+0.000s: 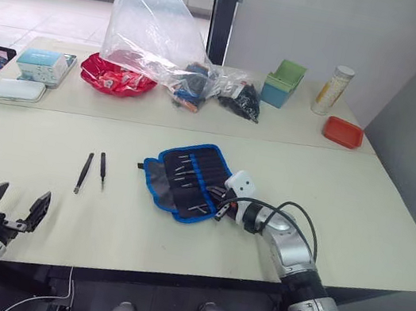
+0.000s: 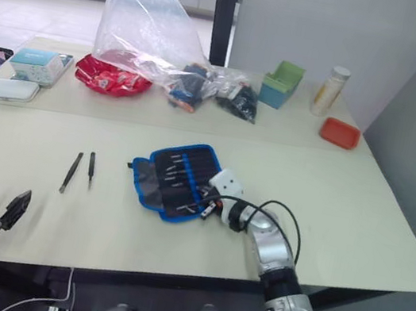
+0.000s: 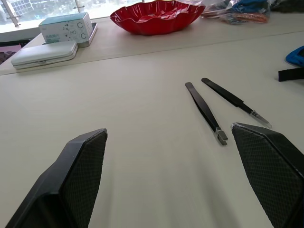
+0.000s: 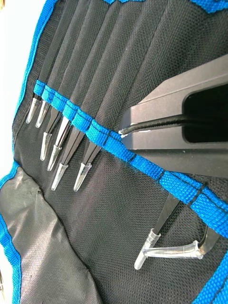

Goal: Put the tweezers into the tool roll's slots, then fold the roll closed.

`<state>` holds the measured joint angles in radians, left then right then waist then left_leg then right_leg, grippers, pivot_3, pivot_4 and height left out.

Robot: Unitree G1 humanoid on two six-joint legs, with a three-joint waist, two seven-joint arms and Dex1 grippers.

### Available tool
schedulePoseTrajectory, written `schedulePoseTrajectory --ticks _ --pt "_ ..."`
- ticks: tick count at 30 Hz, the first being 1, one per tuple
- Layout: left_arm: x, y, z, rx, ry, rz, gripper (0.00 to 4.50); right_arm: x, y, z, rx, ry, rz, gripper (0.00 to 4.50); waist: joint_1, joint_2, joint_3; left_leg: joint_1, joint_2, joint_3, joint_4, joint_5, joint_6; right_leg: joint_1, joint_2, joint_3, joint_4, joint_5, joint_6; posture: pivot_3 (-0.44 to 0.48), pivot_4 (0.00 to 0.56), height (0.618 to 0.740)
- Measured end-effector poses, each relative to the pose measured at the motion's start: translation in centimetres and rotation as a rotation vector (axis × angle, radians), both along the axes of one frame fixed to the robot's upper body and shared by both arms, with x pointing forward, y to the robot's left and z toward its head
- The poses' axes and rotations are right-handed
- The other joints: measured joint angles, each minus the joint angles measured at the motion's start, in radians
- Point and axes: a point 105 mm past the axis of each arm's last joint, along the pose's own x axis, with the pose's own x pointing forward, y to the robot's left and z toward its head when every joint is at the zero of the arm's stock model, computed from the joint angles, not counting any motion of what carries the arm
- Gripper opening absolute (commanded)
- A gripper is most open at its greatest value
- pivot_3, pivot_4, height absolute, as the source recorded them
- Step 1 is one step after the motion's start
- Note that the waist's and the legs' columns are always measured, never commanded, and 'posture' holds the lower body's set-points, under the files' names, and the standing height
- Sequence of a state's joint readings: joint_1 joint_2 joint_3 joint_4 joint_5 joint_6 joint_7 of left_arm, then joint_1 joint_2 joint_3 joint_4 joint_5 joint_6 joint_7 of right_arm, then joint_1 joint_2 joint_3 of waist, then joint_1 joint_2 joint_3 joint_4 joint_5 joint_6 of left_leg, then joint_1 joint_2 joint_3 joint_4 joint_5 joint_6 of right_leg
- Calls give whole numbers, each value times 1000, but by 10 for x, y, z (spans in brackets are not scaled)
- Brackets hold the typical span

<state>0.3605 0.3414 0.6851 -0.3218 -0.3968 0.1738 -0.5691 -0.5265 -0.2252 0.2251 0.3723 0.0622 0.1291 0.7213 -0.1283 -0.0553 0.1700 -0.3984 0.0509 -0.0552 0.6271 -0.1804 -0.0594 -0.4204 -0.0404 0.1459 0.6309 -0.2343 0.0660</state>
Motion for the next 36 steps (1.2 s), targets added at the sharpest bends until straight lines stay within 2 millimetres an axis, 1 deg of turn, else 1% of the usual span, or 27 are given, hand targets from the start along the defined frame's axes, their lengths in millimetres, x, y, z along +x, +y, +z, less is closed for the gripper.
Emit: schedulePoseTrajectory --ticks 4,6,10,12,16,19,21,24,25,27,33,35,36 --pt "0 -3 -5 -20 12 -2 4426 0 -1 0 0 0 -3 0 2 0 0 0 0 0 0 0 0 0 0 0 0 0 0 0 150 733" --pt "8 -6 -4 -36 -4 -8 4426 1 -3 0 -3 0 -10 0 3 0 0 0 0 0 0 0 0 0 0 0 0 0 0 0 150 733" --pt "31 -17 -3 -54 -13 -20 4426 0 -4 0 -2 -3 -16 0 4 0 0 0 0 0 0 0 0 0 0 0 -1 0 0 0 150 733" --pt "43 -23 -9 -59 8 -24 4426 -2 -4 0 2 -7 -21 0 5 0 0 0 -1 0 0 0 0 0 0 0 0 0 0 0 150 733" --pt "63 -29 -22 -57 61 4 4426 -4 -6 1 7 -17 -32 0 7 0 0 -2 -1 -1 -1 0 0 -1 0 0 0 1 2 0 150 733" --pt "78 -33 -28 -63 79 15 4426 -5 -9 2 5 -17 -48 0 11 0 0 -2 -1 -2 -1 0 0 -1 0 0 0 4 7 0 150 733" --pt "86 -36 -29 -62 81 9 4426 -5 -12 1 1 -16 -59 0 16 1 0 -2 -2 -1 -1 0 0 0 0 0 0 4 7 0 150 733" --pt "94 -42 -29 -59 84 -5 3604 -5 -16 1 -6 -12 -72 0 27 2 -1 -1 -2 -1 -1 0 0 0 0 0 0 3 5 0 150 733" --pt "96 -43 -30 -54 86 -11 3259 -5 -17 1 -10 -12 -75 0 31 3 -2 -1 -2 -1 -1 0 0 1 0 0 0 1 2 0 150 733" --pt "98 -47 -32 -48 91 -23 2592 -5 -19 0 -12 -9 -81 0 35 5 -3 -1 -2 -1 -1 0 0 1 0 0 0 1 2 0 150 733" --pt "105 -44 -33 -16 86 4 557 -5 -20 -1 -15 -4 -92 0 41 11 -6 0 -2 -1 -1 0 0 1 0 0 0 1 2 0 150 733" --pt "107 -43 -32 -15 80 10 12 -5 -21 -1 -15 -3 -94 0 42 12 -7 0 -2 -1 -1 0 0 1 0 0 0 1 2 0 150 733" --pt "108 -42 -31 -15 71 18 12 -5 -21 -1 -15 -3 -95 0 42 12 -7 -1 -2 -1 -1 0 0 1 0 0 0 1 2 0 150 733"
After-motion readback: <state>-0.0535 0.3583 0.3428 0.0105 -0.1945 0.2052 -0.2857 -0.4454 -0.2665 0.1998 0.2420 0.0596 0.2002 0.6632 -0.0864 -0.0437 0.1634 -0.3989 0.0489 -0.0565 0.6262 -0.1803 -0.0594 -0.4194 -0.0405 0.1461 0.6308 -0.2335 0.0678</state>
